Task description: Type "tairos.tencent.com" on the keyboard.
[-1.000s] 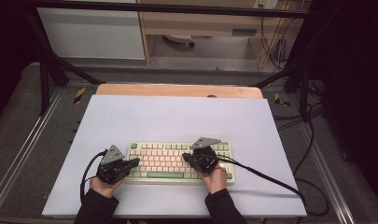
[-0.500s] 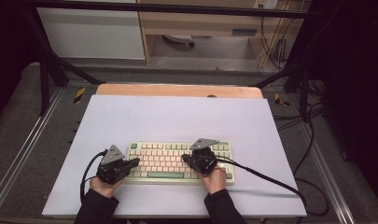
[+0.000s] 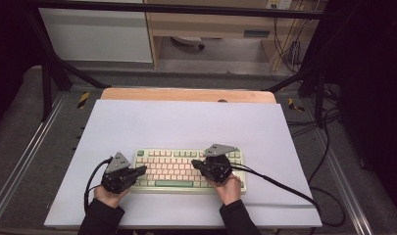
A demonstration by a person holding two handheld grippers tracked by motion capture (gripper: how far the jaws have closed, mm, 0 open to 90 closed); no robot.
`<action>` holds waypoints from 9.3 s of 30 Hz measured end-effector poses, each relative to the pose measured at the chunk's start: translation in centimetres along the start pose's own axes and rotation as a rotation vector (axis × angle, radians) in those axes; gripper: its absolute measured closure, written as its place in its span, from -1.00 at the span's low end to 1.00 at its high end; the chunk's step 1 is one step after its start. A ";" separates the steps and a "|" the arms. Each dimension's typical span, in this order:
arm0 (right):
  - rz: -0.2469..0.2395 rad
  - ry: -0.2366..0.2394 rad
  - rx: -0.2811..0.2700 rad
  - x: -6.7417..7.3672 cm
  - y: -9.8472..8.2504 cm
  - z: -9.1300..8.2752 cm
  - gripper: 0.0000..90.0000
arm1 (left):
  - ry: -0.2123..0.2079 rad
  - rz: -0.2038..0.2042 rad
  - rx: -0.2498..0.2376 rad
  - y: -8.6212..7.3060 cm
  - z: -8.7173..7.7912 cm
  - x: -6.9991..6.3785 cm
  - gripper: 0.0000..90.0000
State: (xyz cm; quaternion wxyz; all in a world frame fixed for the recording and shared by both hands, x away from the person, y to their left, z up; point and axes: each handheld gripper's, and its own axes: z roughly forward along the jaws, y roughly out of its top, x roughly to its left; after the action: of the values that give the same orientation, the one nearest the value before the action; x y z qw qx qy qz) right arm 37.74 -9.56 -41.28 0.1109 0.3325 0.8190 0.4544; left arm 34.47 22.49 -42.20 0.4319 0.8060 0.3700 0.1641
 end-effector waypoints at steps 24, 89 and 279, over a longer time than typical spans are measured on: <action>0.011 0.008 -0.008 -0.6 -1.0 -2.1 1.00 | -0.010 0.018 0.005 0.4 0.5 -0.7 1.00; -0.003 0.053 0.041 0.1 -2.7 -1.6 1.00 | 0.000 0.004 0.004 0.3 0.4 -0.5 1.00; 0.011 0.008 0.010 -1.7 -3.2 -3.6 1.00 | 0.025 0.030 0.049 2.4 4.1 -1.3 1.00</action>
State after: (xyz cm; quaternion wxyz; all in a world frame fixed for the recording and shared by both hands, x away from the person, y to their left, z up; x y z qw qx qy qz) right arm 35.86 -14.26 -42.03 0.1033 0.3356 0.8199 0.4521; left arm 37.12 18.31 -42.49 0.4048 0.8197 0.3671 0.1713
